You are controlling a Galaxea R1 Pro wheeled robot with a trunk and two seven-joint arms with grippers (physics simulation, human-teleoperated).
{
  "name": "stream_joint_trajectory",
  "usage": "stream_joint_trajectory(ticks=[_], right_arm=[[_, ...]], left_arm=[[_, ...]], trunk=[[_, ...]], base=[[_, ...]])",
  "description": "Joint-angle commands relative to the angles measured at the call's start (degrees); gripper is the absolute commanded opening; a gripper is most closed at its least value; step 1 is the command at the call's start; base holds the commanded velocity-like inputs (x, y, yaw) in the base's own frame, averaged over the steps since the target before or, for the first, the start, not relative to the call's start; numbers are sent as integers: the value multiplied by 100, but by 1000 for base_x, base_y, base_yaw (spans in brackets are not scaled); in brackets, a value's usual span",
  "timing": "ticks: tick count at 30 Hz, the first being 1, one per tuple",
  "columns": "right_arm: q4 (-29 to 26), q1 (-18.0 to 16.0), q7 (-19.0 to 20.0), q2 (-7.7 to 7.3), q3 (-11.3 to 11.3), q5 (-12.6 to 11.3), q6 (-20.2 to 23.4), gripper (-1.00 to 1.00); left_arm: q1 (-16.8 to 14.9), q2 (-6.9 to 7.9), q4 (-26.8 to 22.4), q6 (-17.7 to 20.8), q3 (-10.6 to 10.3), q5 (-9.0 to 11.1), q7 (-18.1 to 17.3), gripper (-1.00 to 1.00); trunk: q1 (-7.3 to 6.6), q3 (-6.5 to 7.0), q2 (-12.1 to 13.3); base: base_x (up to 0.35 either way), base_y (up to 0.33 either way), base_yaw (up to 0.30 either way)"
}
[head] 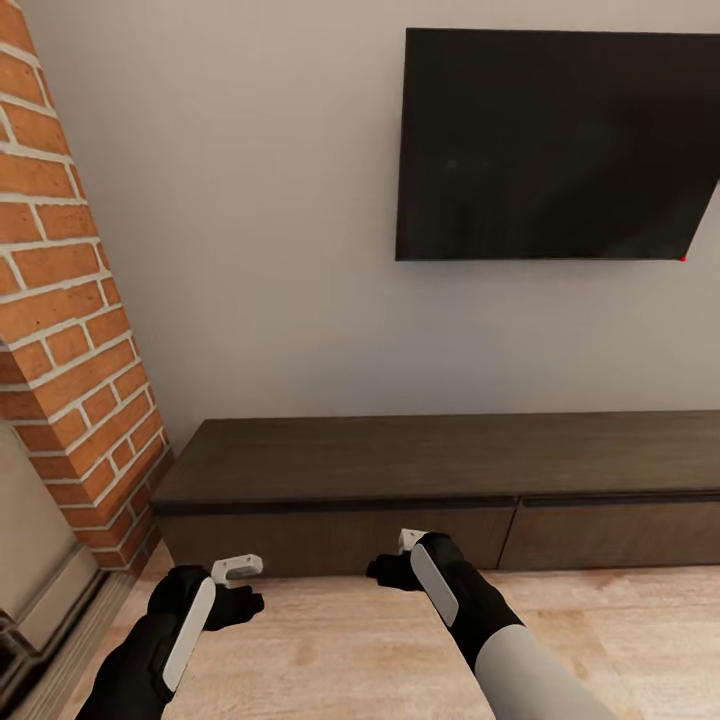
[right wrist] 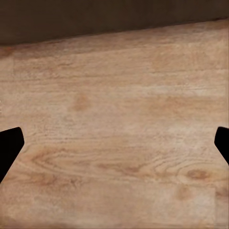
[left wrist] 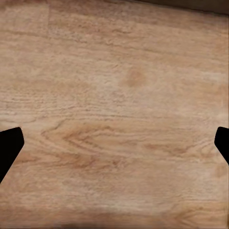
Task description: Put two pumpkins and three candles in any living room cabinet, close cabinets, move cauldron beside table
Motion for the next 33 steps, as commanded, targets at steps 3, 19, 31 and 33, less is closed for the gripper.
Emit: stream_joint_trajectory(ticks=[3, 19, 31, 33], right_arm=[[3, 127, 4, 0, -1, 5, -39, 100], [91, 1029, 18, 0, 17, -2, -1267, 100], [180, 1131, 34, 0, -1, 7, -1341, 100], [220, 1132, 35, 0, -1, 8, -1370, 100]], left_arm=[[0, 6, 225, -32, 92, -13, 5, 100], [0, 280, 1735, -1029, 178, -5, -33, 100], [-3, 318, 1779, -1072, 216, 10, -7, 100], [-4, 316, 1778, -1072, 216, 11, -8, 100]], trunk=[[-67, 54, 122], [-418, 280, 763], [-681, 387, 1245], [-725, 406, 1325]], base=[[0, 0, 0], [0, 0, 0], [0, 0, 0], [0, 0, 0]])
